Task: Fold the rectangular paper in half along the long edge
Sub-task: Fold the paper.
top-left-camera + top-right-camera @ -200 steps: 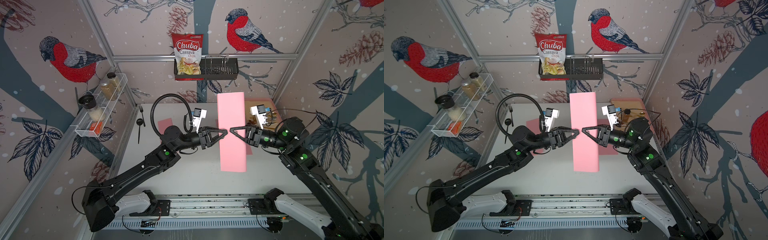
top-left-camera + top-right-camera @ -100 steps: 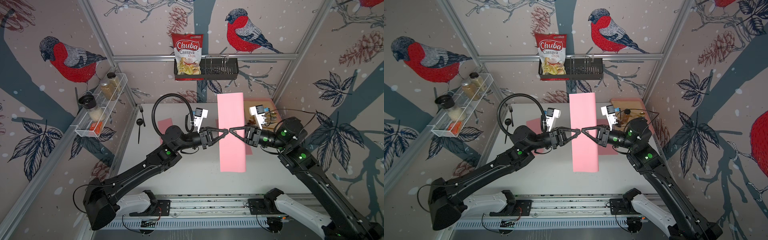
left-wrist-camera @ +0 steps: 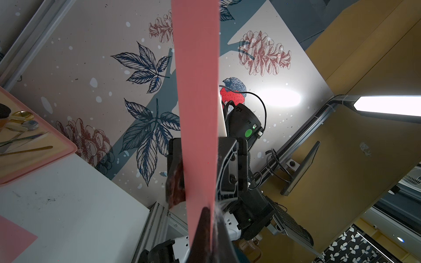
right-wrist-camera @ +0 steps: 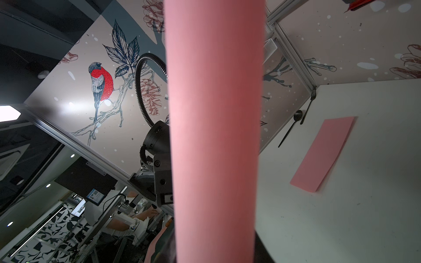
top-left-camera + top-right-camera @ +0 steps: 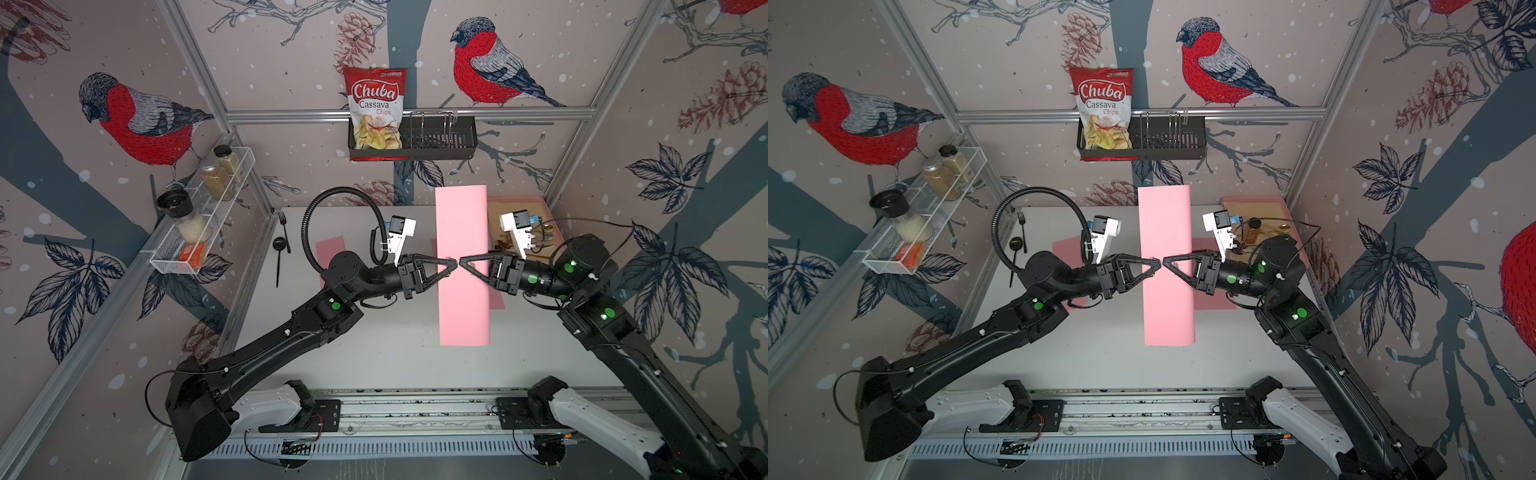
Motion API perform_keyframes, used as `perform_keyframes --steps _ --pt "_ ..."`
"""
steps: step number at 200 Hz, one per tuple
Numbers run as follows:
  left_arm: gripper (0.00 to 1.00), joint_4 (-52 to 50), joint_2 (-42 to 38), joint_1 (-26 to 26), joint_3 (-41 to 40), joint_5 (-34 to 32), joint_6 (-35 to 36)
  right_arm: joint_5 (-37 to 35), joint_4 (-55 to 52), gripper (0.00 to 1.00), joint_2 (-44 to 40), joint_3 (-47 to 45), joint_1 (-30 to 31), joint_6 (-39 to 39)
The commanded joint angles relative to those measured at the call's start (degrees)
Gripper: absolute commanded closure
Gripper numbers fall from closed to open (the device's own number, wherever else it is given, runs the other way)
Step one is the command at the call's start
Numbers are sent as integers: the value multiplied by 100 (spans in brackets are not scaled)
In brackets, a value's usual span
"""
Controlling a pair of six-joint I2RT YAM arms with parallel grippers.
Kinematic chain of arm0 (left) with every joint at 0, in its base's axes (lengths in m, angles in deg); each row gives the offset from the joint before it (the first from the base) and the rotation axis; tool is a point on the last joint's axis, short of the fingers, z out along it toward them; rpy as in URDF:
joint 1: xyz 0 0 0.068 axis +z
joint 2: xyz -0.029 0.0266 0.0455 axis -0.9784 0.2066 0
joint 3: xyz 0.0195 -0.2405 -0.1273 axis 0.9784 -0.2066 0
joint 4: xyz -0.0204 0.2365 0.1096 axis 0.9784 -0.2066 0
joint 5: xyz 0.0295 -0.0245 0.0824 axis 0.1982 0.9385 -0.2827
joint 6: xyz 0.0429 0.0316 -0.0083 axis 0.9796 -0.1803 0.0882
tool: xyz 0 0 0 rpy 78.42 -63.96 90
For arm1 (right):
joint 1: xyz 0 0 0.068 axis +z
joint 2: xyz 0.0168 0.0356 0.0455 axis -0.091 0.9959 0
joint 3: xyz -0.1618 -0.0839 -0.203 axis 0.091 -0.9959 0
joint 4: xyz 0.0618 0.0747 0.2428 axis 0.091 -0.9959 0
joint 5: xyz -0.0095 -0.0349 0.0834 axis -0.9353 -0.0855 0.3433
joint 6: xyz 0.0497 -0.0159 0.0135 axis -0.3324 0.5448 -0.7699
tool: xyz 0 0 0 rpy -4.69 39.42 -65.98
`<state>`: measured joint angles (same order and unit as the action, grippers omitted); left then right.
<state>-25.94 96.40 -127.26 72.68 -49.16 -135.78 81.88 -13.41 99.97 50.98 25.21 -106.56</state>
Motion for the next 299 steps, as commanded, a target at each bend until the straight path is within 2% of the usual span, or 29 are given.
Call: perform_keyframes --steps 1,46,80,127,262,281,299 --pt "100 223 -29 -19 49 4 121 43 -56 66 -38 60 -37 130" --pt "100 172 -79 -21 72 -41 170 104 -160 67 -84 92 -119 132" --pt "100 153 -70 -20 75 -42 187 129 -139 75 -102 124 -143 107" --pt "100 92 -99 -19 83 -43 205 157 -126 80 -94 139 -151 88" --pt "100 84 -44 -18 101 -74 183 179 -23 80 -93 114 -154 23" --pt "92 60 -21 -17 99 -54 179 184 22 80 -85 89 -147 18" --pt "89 83 2 -16 98 -33 152 164 31 81 -66 81 -133 18"
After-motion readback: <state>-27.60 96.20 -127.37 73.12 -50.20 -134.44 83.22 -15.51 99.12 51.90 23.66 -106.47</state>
